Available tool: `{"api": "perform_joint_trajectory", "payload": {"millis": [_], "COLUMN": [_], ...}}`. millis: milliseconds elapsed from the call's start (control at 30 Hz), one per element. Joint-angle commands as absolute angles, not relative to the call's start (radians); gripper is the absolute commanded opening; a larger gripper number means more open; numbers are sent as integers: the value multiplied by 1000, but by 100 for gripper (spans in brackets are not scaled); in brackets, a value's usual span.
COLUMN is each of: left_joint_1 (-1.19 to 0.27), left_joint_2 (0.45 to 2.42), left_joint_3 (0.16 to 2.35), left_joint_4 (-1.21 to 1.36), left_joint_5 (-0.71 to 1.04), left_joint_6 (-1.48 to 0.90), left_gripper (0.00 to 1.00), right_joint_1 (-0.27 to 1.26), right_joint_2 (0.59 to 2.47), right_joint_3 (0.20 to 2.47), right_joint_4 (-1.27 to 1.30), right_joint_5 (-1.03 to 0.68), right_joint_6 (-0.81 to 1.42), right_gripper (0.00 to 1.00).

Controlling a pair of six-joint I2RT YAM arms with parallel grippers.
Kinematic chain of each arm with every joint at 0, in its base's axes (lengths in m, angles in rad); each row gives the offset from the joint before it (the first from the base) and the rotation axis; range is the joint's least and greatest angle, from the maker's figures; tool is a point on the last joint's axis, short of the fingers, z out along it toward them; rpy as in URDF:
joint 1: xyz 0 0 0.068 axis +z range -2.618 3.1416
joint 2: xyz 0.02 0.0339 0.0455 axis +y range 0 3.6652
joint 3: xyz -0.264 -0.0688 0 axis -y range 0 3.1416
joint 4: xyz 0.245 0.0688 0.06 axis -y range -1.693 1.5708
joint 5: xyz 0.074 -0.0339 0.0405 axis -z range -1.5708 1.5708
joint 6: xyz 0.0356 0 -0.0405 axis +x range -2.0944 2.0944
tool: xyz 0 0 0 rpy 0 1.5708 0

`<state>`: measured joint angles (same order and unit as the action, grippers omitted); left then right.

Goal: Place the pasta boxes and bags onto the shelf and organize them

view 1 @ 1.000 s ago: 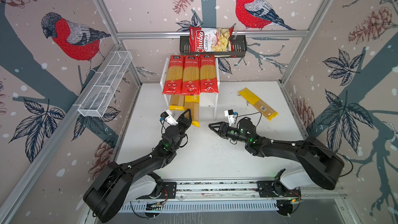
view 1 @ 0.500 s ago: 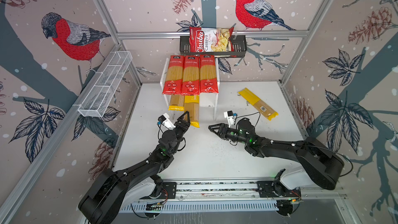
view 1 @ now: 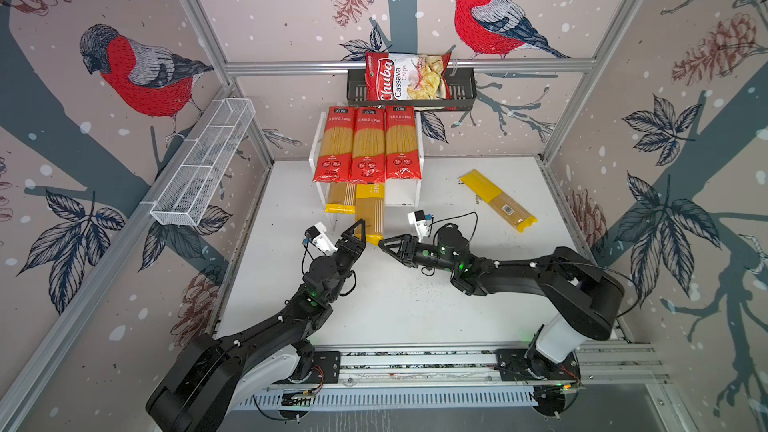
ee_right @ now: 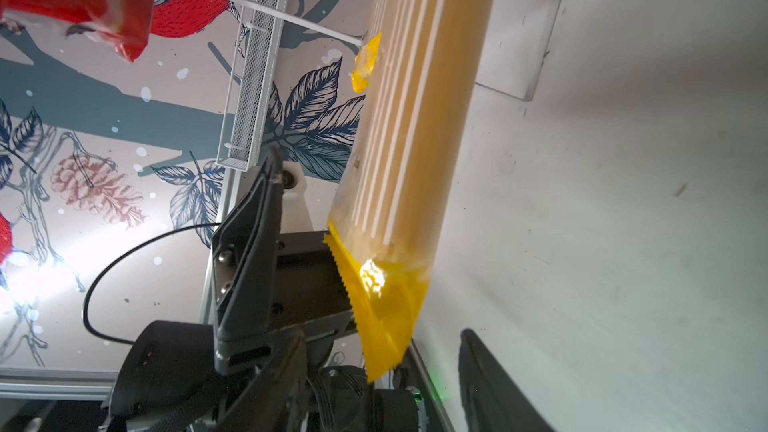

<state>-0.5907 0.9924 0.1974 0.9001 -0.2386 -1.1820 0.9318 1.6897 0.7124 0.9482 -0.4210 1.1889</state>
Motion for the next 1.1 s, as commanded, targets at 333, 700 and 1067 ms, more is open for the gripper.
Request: {"api": "perform_joint_trajectory", "payload": {"millis": [333,700,1067], "left_joint_1": [-589,-589,-589], "left_joint_2": [910,676,525], "left_joint_3": [166,137,103], "left_joint_4": [897,659,456], "left_joint_5": [-252,-334,-358], "left_joint_6": [-1171,-1139,-1145], "left_gripper": [62,62,63], "right_joint_1": [950,897,856], "right_joint_2": [1810,1815,1900], "right_joint_3": [795,850,913], "right_joint_4": [1164,1109,1090], "right_joint_5": [-417,-366,-437], "right_joint_6": [1325,1290,1292], "right_gripper": [26,10,5]}}
